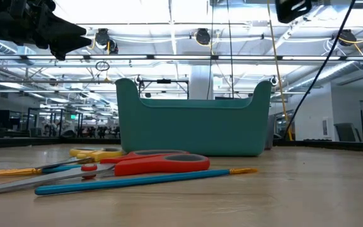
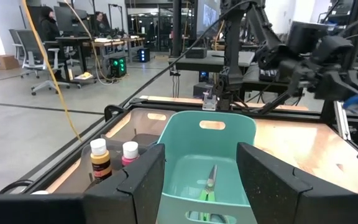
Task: Pick & Place Paint Supplies
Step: Put the blue scissors into the green bin
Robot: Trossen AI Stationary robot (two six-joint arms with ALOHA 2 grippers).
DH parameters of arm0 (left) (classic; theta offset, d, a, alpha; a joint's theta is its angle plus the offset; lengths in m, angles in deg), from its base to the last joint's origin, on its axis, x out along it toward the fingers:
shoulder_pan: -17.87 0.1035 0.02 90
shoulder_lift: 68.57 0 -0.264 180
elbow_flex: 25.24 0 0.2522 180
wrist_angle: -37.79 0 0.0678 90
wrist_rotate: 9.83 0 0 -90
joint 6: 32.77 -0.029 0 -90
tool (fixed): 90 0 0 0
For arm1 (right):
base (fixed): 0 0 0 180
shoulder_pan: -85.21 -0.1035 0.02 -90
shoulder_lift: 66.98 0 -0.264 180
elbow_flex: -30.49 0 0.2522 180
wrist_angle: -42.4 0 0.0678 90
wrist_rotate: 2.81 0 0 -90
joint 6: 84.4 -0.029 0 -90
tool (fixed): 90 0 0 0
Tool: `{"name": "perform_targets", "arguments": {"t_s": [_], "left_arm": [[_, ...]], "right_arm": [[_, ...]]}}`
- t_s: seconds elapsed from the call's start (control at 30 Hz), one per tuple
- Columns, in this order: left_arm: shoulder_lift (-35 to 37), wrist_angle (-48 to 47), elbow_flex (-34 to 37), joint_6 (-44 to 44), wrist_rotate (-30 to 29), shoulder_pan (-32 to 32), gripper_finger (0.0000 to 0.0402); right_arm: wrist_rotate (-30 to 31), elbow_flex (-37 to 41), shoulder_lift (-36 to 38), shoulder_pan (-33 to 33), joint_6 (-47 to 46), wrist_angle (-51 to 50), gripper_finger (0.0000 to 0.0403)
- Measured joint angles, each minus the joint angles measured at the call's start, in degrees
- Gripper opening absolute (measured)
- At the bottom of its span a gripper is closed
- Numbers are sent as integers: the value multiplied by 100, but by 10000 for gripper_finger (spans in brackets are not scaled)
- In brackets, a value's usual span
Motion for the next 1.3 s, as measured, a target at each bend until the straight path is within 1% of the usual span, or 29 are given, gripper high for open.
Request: {"name": "perform_targets", "arguments": {"t_s": [0.1, 0.23, 0.4, 0.5, 0.57, 0.67, 0.83, 0.9, 0.97, 1.07, 1.17, 1.3], "left_arm": [[0, -6, 0, 0, 0, -1, 207], [0, -3, 0, 0, 0, 1, 207], [-2, -5, 0, -1, 1, 1, 207], [-2, -11, 0, 0, 0, 1, 207], [0, -8, 0, 0, 0, 1, 207], [-1, -8, 0, 0, 0, 1, 207], [-1, -9, 0, 0, 0, 1, 207], [-2, -8, 0, 0, 0, 1, 207], [-2, -10, 0, 0, 0, 1, 207], [-2, -10, 0, 0, 0, 1, 207], [-1, -10, 0, 0, 0, 1, 207], [-2, -10, 0, 0, 0, 1, 207]], "right_arm": [[5, 377, 204, -7, 2, 533, 63], [5, 674, 301, -7, 58, 1072, 63], [3, 742, 297, -7, 122, 1255, 63], [-48, 742, 297, -7, -2, 1266, 63], [-233, 742, 297, -5, -157, 1325, 63], [-701, 742, 295, -7, -313, 1599, 63], [-1857, 742, 295, -49, -434, 2196, 71], [-2278, 742, 295, -140, -332, 2353, 68], [-2556, 742, 295, -261, -147, 2484, 61], [-2588, 742, 295, -412, 69, 2580, 61], [-2554, 742, 295, -444, 98, 2579, 61], [-2315, 742, 295, -444, 96, 2575, 61]]}}
